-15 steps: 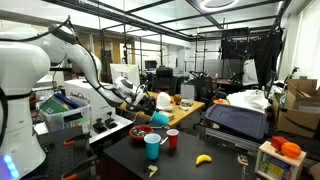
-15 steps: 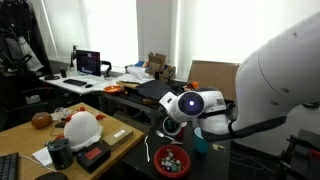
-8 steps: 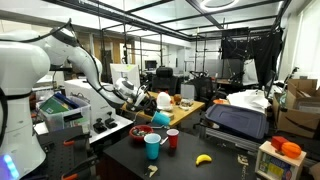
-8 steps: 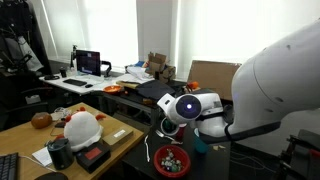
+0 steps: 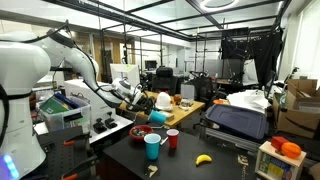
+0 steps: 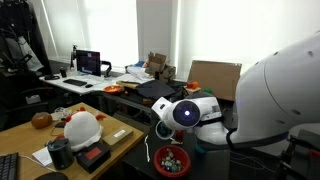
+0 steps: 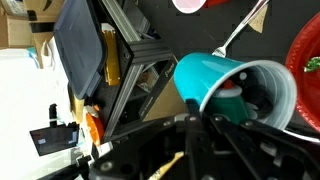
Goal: Pick up the cup and pour it's contents in the bowl
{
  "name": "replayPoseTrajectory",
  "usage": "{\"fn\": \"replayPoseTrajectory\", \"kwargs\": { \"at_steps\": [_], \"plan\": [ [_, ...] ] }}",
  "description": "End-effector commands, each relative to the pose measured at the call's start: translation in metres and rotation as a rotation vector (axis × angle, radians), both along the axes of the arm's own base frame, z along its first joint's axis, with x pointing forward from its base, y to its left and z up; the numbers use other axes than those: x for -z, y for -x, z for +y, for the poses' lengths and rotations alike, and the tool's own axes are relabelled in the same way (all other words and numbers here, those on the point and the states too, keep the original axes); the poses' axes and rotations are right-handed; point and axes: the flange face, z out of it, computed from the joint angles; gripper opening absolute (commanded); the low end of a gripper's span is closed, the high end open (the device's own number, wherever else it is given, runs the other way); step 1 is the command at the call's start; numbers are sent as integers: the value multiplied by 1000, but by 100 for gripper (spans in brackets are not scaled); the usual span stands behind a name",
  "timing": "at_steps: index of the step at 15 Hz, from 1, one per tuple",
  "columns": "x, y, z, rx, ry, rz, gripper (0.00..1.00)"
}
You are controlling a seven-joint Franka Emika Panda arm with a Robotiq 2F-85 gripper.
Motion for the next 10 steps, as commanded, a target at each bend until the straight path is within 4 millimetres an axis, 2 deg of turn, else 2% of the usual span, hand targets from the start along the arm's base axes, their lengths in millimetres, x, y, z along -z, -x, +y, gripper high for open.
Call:
{"fn": "replayPoseTrajectory", "kwargs": {
  "at_steps": [1,10],
  "plan": [
    [-4,4,2,13,30,-34,1],
    [-10,7,7,20,101,-87,1]
  ]
}}
